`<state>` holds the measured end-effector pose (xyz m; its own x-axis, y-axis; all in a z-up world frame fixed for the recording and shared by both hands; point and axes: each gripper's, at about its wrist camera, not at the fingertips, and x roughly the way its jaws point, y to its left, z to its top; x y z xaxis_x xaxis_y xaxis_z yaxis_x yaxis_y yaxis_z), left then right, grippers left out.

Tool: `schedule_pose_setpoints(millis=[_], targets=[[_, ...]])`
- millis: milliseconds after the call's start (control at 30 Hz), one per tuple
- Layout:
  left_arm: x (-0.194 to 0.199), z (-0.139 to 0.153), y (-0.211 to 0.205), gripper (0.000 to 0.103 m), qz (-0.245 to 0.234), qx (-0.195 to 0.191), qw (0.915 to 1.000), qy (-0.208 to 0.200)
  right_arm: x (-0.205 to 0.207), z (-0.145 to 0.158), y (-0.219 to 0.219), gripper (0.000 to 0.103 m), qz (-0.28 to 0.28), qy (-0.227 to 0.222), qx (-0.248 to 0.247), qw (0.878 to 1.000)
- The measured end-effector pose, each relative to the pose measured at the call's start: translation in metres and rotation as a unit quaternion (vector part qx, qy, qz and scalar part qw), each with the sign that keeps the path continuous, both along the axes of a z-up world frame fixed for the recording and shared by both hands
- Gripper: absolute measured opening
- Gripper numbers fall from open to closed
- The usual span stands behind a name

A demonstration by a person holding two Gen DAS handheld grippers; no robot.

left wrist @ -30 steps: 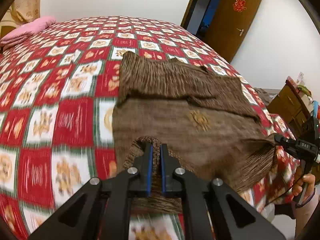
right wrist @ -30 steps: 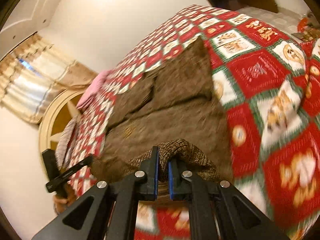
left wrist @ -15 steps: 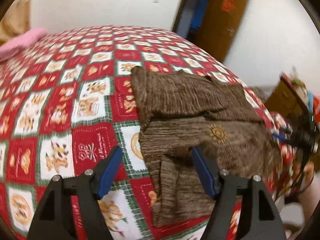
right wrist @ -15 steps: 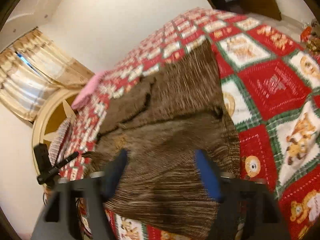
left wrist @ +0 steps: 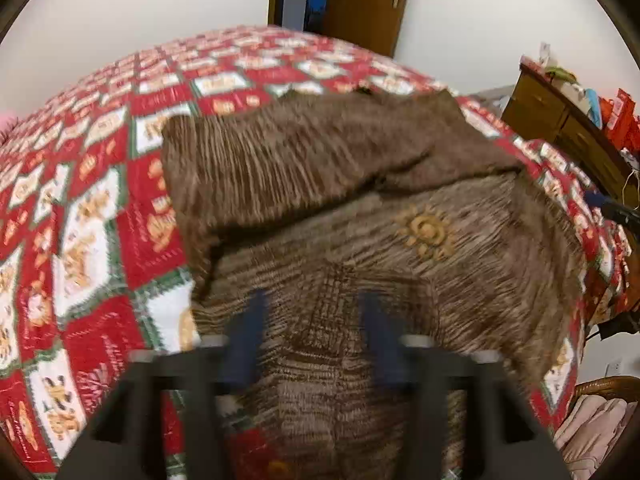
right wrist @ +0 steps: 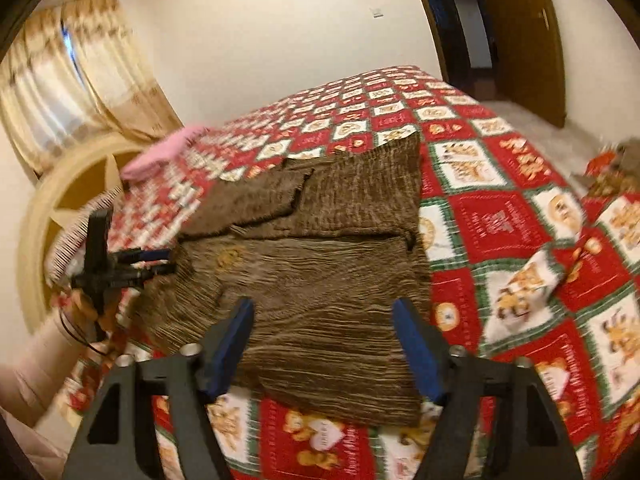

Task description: Fold small clothes

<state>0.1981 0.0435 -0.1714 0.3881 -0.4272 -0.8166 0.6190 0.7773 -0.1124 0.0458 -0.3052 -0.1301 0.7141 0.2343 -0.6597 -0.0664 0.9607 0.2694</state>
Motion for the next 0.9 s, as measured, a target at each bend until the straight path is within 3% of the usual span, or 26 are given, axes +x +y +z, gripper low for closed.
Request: schedule_pose_setpoints(millis=[200,400,633,667,700,767,833,900], targets=[[-0.014,-0.001,0.006,0.031,0.007,-0.026,0.9995,-0.017,0.014,-0.01,-0.003,0.059,0.015,0.022,-0.06,0.998],[-0.01,-0.001,0.003,0.033,0.007,-0.023,0.9996,-0.012,0.04,-0.023,0.012,0.058,0.062,0.04,-0.114,0.991],[-0.013,-0.003,0.0,0.031,0.014,-0.019,0.9994,-0.026,0.076,-0.036,0.012,0.057,0.04,0.05,-0.146,0.987],[-0.015,-0.004,-0.001,0.028,0.015,-0.018,0.9993,-0.028,0.079,-0.043,0.014,0.049,0.049,0.06,-0.143,0.987],[-0.015,-0.003,-0.002,0.025,0.016,-0.019,0.9993,-0.028,0.082,-0.049,0.017,0.022,0.053,0.072,-0.152,0.984],[-0.018,-0.003,-0.004,0.018,0.019,-0.018,0.9992,-0.031,0.077,-0.053,0.025,0.016,0.049,0.061,-0.193,0.978],[-0.019,-0.002,-0.002,0.012,0.033,-0.025,0.9988,-0.028,0.073,-0.051,0.027,0.005,0.038,0.056,-0.198,0.978],[-0.018,0.0,0.002,0.011,0.057,-0.041,0.9974,-0.016,0.065,-0.044,0.026,0.004,0.024,0.043,-0.187,0.981]])
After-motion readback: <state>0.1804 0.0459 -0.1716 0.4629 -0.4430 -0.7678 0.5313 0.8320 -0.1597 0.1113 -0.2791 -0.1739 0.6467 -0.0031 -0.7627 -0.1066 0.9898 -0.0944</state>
